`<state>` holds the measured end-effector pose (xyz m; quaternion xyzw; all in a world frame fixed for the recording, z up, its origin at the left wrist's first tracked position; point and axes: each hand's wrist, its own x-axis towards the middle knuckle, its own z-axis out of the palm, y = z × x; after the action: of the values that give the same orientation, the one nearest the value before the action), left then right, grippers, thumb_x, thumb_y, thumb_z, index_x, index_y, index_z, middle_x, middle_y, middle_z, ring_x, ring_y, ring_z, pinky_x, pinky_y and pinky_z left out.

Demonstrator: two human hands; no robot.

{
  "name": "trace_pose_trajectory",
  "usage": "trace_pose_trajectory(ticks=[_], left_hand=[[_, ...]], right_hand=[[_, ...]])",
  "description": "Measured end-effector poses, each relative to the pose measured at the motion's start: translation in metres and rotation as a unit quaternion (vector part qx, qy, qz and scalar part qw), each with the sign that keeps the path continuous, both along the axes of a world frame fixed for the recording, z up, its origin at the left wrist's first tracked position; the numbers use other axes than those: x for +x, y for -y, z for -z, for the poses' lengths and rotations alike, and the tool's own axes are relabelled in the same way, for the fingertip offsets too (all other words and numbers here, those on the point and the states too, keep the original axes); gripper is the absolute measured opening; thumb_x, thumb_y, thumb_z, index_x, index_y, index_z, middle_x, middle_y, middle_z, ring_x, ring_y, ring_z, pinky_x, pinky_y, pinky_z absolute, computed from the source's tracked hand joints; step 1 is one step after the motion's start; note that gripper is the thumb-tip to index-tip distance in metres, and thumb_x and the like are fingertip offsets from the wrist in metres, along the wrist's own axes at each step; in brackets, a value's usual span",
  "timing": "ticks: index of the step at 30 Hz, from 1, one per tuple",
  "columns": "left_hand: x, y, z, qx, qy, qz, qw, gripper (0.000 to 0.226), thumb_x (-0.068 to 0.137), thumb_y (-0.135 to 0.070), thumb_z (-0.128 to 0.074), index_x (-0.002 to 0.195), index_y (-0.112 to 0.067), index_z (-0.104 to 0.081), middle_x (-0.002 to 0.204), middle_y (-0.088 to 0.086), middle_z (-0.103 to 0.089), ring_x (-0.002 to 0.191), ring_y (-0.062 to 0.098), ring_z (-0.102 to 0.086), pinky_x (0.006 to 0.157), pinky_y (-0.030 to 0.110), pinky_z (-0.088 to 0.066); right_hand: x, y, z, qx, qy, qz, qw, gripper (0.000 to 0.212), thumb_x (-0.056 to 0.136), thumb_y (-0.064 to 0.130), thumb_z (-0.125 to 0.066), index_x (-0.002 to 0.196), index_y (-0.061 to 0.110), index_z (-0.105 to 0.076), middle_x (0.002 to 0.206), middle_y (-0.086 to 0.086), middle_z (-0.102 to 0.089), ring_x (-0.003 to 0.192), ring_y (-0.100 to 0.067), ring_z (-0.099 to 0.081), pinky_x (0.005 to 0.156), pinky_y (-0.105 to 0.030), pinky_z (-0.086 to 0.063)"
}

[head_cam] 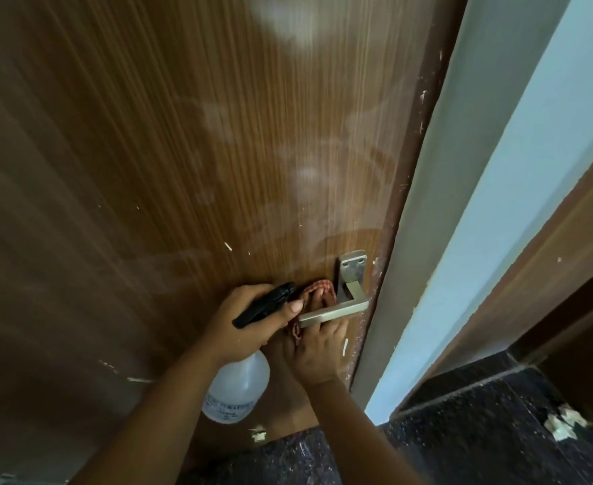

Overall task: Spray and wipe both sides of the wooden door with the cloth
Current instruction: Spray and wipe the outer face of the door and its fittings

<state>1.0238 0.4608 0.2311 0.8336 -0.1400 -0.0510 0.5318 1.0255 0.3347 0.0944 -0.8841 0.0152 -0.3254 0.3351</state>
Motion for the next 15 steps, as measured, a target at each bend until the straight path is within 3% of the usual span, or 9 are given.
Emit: trace_pose_trajectory(ticks=[2,5,9,12,13,15], left_hand=[[0.001,-0.003,0.000,0.004,-0.003,0.011,1.000,0.053,0.081,-0.062,-0.068,0.077,-0.009,-0.067,0.070,0.016,-0.067,0.065,0.028,-0.068,0.055,0.033,-0.052],[0.001,-0.002,-0.001,-0.001,-0.009,0.015,1.000,0.041,0.085,-0.051,-0.069,0.079,-0.010,-0.068,0.071,0.014,-0.069,0.068,0.024,-0.069,0.056,0.023,-0.052],[0.000,0.001,-0.003,-0.001,-0.002,0.020,1.000,0.041,0.083,-0.049,-0.068,0.079,-0.008,-0.068,0.073,0.012,-0.069,0.070,0.020,-0.069,0.059,0.025,-0.053],[0.001,-0.002,-0.002,0.004,-0.003,0.026,1.000,0.044,0.083,-0.056,-0.072,0.078,-0.012,-0.068,0.073,0.008,-0.069,0.070,0.017,-0.069,0.060,0.029,-0.054],[0.000,-0.003,-0.002,0.003,-0.005,0.028,1.000,0.045,0.081,-0.058,-0.071,0.078,-0.013,-0.067,0.072,0.008,-0.068,0.069,0.017,-0.068,0.060,0.030,-0.053],[0.000,-0.005,-0.003,-0.004,-0.006,0.040,0.999,0.036,0.083,-0.053,-0.073,0.077,-0.018,-0.067,0.072,0.005,-0.068,0.068,0.013,-0.068,0.059,0.024,-0.051]], right_hand=[[0.002,-0.007,-0.011,0.067,0.021,0.007,0.997,0.075,0.098,0.056,-0.030,0.142,-0.003,-0.042,0.138,-0.029,-0.049,0.120,-0.042,-0.041,0.112,-0.034,-0.024],[-0.001,-0.015,-0.026,0.142,0.005,0.034,0.989,0.079,0.097,0.059,-0.031,0.148,-0.001,-0.038,0.151,-0.018,-0.040,0.125,-0.031,-0.037,0.110,-0.019,-0.018],[-0.011,-0.007,-0.015,0.149,-0.043,0.048,0.987,0.079,0.087,0.052,-0.046,0.152,0.008,-0.034,0.136,-0.012,-0.038,0.118,-0.029,-0.037,0.097,-0.034,-0.034],[-0.023,-0.011,0.006,0.145,-0.111,0.057,0.982,0.064,0.082,0.050,-0.045,0.140,0.024,-0.033,0.114,-0.008,-0.039,0.102,-0.030,-0.044,0.085,-0.049,-0.050],[-0.025,-0.012,0.006,0.147,-0.122,0.050,0.980,0.063,0.082,0.050,-0.044,0.139,0.027,-0.032,0.112,-0.006,-0.040,0.101,-0.028,-0.044,0.082,-0.050,-0.051],[-0.020,-0.013,-0.006,0.162,-0.090,0.013,0.983,0.070,0.088,0.056,-0.042,0.149,0.025,-0.028,0.125,-0.001,-0.039,0.114,-0.019,-0.042,0.096,-0.037,-0.045]])
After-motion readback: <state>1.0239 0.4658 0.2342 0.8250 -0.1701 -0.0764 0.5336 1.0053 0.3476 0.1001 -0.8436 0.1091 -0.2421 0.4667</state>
